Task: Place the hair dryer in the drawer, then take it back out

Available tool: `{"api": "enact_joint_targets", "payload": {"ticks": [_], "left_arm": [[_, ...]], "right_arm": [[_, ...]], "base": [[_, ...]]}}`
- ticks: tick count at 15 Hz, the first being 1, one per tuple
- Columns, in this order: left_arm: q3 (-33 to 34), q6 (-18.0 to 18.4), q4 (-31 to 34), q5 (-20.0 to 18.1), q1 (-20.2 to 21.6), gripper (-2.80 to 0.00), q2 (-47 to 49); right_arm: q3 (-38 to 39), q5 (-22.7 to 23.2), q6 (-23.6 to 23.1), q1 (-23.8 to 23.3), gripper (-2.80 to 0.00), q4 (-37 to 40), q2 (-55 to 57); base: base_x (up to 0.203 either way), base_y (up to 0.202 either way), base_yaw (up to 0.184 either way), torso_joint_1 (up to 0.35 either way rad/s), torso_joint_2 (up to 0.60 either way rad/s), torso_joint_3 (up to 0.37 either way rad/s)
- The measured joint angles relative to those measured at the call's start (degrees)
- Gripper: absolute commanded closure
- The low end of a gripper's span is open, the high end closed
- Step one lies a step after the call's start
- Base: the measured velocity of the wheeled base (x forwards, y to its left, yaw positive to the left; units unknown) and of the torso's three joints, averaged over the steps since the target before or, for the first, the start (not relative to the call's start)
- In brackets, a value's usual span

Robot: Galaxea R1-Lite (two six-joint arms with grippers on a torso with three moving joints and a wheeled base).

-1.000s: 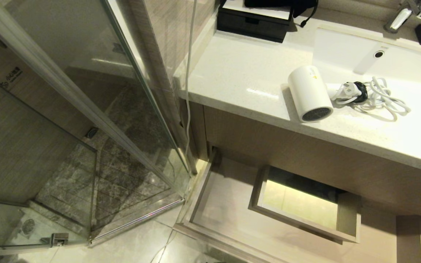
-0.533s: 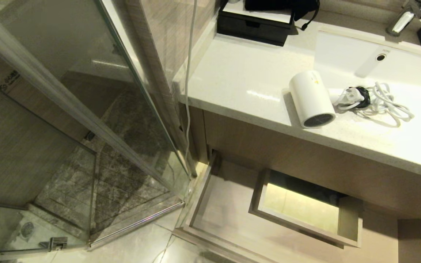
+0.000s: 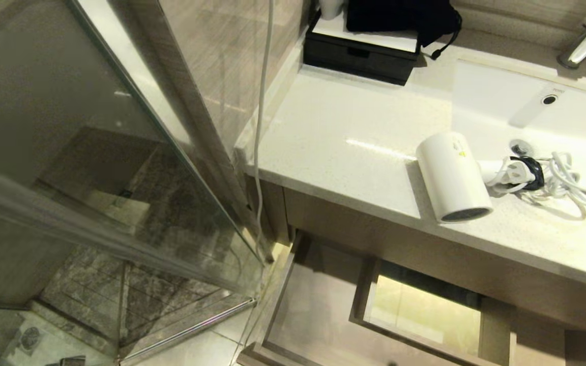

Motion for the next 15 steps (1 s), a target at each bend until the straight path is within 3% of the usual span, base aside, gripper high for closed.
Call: {"api": "enact_joint_targets", "payload": {"ticks": [5,15], "left_arm": [[0.0,0.0,0.0,0.0,0.0,-2.80,0.0],[0.0,0.0,0.0,0.0,0.0,-2.80,0.0]], "right_arm": [[0.0,0.0,-0.3,0.0,0.00,0.1,0.0],[-0.1,0.3,-0.6,0.0,0.00,0.3,0.0]], "base": [[0.000,0.000,0.000,0.286,-0.16,0.118],[0.000,0.000,0.000,0.012,-0.01,0.005]]}}
